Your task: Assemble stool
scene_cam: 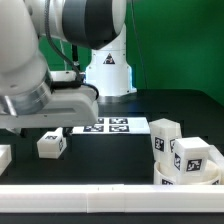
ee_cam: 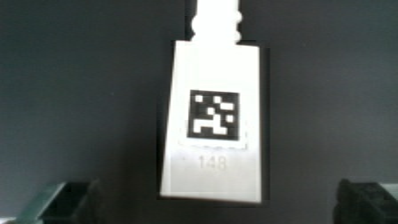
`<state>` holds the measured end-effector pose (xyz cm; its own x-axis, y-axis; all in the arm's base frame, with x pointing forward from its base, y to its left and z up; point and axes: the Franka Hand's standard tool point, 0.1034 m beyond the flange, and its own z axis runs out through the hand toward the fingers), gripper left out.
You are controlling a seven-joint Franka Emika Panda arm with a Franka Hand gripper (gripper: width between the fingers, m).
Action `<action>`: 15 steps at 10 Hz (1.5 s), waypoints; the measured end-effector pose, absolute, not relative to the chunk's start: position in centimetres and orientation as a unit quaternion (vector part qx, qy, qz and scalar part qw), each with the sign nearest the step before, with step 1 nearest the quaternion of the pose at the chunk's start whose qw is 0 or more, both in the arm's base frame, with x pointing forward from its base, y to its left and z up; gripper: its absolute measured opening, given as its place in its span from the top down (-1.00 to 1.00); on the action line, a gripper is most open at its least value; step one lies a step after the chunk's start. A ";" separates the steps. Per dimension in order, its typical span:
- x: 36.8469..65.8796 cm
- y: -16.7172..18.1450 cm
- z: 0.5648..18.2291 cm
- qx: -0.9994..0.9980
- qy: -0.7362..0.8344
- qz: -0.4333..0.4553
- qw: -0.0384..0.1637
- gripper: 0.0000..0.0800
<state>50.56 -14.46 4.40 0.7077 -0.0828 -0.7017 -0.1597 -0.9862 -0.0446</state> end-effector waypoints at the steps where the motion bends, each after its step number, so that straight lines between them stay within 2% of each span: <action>1: 50.6 -14.8 3.7 -0.915 0.065 0.396 0.049 -0.62; 7: 48.6 -13.9 1.8 -0.905 0.083 0.415 0.045 -0.62; 10: 48.6 -14.3 0.8 -0.912 0.084 0.400 0.039 -0.62; 13: 48.8 -14.4 0.5 -0.915 0.084 0.393 0.037 -0.60; 14: 48.8 -14.5 0.5 -0.915 0.084 0.393 0.037 -0.18; 15: 48.8 -14.5 0.6 -0.915 0.085 0.393 0.037 0.16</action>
Offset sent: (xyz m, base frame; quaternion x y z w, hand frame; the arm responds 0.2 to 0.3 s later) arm -0.0168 0.0111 -0.0107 0.0028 -0.0286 0.0378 0.9989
